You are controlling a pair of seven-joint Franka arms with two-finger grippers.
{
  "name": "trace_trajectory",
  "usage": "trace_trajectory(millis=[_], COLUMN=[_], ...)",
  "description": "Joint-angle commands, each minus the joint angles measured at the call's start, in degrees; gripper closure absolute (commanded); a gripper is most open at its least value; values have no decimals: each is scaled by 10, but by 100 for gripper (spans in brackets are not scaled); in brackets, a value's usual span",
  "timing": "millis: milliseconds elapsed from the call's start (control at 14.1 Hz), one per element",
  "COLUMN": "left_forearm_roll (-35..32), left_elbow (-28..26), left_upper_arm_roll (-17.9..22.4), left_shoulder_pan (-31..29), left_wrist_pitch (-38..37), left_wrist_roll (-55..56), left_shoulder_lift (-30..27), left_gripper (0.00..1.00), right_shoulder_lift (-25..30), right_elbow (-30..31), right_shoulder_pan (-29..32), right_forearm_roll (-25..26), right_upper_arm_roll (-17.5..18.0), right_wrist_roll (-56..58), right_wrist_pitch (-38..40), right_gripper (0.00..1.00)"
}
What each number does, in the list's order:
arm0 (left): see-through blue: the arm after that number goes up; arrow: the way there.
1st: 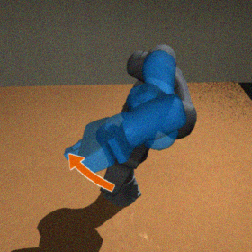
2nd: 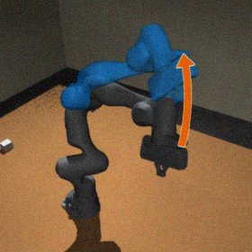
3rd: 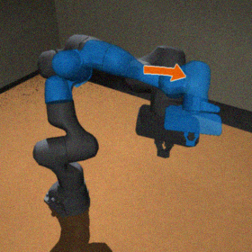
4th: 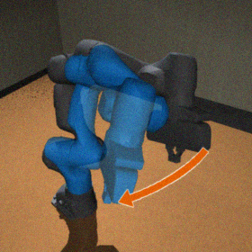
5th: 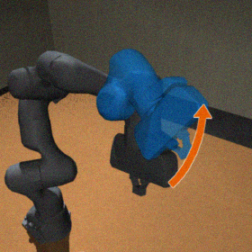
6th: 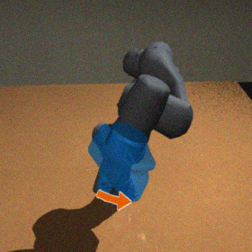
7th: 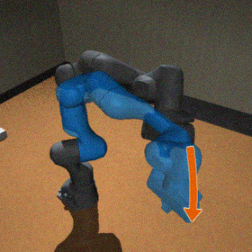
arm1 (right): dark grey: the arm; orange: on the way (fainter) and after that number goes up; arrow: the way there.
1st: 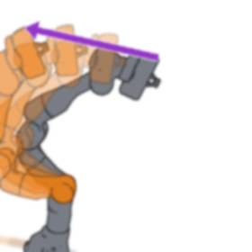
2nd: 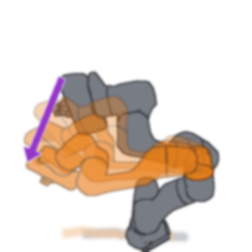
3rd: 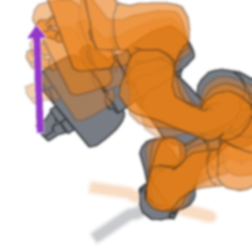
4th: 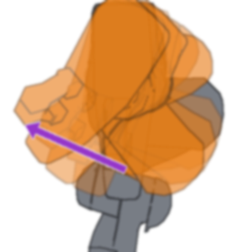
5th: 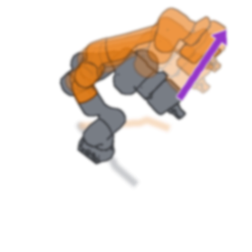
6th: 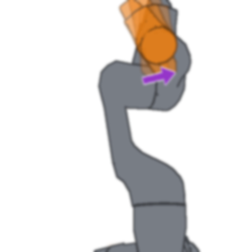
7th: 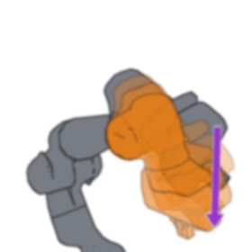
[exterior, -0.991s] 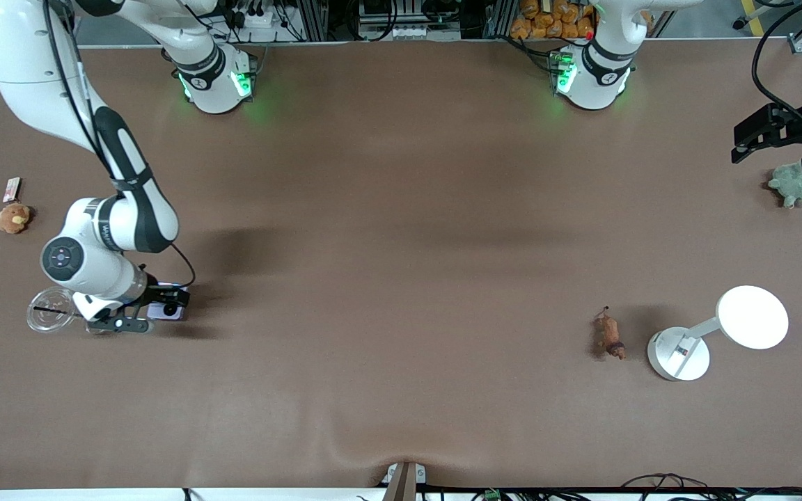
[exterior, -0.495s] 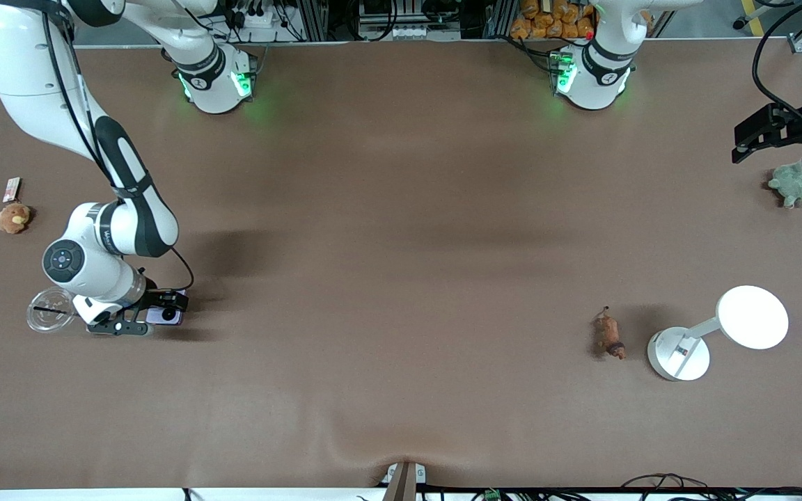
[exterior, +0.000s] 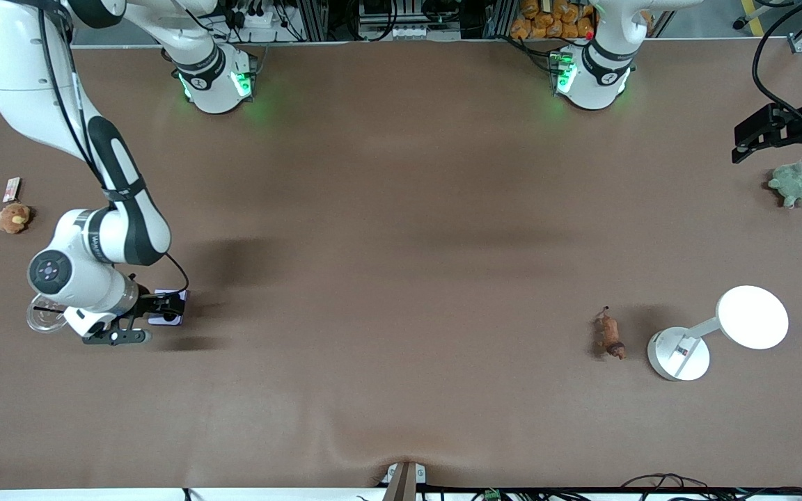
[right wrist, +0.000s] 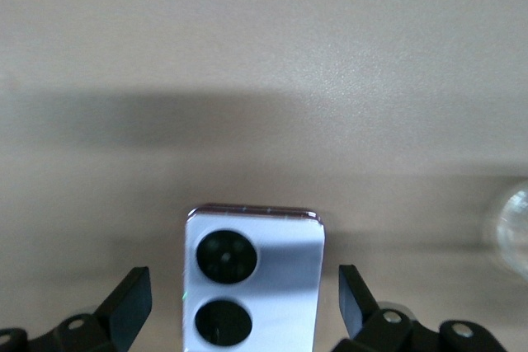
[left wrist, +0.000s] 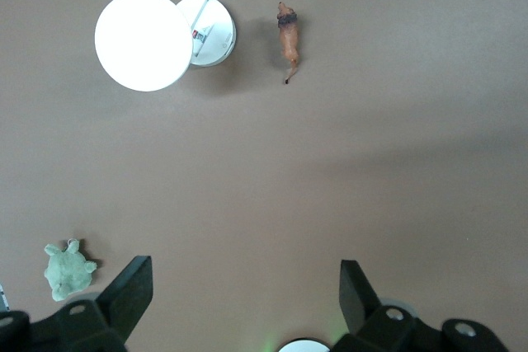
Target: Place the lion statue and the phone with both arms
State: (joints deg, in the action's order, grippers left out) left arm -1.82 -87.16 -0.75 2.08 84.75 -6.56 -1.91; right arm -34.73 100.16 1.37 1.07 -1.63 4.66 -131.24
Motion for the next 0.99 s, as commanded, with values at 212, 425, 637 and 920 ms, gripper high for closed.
trace_trajectory(millis=[212,425,637,920], left_forearm_roll=[11,11,12,12], left_elbow=[0,-1,-1,-2], left_upper_arm_roll=[-2,-1,-1,-1], left_shoulder_pan=[-7,-8,-8,-16], left_wrist_pitch=[1,1,1,1], left_wrist_roll=[-14,-14,-14,-15], left_shoulder_lift=[-4,-3,-3,-3], left_gripper=[0,0,0,0], right_shoulder_lift=[54,51,72,127], right_elbow=[-186,-311,-380,-387], right_shoulder_pan=[-5,-2,0,3], right_forearm_roll=[-16,-16,-16,-20], right_upper_arm_roll=[29,33,34,31], right_wrist_roll=[5,7,7,5], right_wrist_pitch=[272,396,468,537], right_gripper=[0,0,0,0])
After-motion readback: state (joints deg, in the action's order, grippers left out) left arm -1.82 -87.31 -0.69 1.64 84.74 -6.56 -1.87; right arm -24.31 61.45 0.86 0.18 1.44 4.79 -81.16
